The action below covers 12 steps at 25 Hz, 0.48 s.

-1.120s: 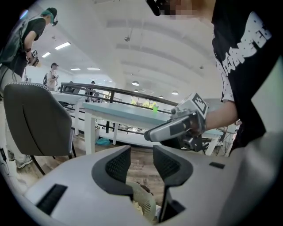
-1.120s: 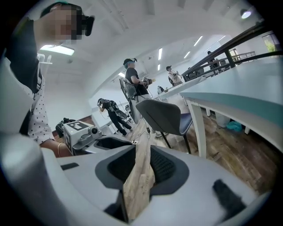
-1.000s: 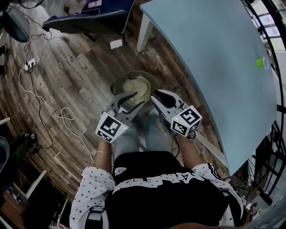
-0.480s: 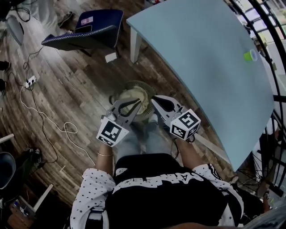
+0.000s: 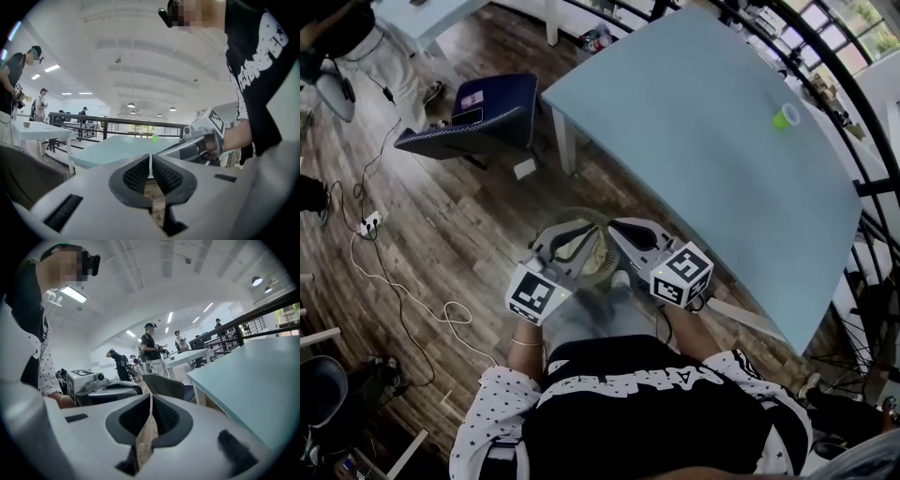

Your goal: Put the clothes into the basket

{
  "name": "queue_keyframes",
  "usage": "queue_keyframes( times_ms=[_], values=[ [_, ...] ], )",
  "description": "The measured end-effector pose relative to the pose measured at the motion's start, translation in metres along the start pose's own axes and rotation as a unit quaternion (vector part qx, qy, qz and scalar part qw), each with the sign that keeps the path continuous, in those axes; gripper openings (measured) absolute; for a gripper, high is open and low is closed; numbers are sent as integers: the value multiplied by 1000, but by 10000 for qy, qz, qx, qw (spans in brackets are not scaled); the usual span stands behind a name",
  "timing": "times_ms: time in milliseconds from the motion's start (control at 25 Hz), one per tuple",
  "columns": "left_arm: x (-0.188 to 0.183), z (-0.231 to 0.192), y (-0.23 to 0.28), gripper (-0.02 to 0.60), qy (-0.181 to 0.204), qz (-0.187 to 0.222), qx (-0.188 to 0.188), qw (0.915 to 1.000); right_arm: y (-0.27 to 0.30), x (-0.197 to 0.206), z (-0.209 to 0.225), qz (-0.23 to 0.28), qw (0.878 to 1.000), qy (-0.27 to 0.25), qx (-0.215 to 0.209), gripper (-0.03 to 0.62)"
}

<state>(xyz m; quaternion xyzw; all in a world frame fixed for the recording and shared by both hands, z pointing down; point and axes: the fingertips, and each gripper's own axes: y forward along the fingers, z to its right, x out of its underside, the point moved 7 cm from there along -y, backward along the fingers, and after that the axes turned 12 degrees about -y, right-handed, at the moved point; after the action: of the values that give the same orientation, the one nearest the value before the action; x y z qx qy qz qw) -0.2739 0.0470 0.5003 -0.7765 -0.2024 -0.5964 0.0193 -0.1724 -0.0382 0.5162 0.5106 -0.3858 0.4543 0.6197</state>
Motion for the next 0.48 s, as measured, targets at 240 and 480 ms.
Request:
queue_keyframes(
  times_ms=[240,480],
  values=[
    [-33,27,3,27,439,96,241,9987,-15,-36,-7,280,9992,-220,169,35],
    [-63,36,2,28,757,181,210,9967,-29,-64,-5,565,9973,-337,322,35]
  ],
)
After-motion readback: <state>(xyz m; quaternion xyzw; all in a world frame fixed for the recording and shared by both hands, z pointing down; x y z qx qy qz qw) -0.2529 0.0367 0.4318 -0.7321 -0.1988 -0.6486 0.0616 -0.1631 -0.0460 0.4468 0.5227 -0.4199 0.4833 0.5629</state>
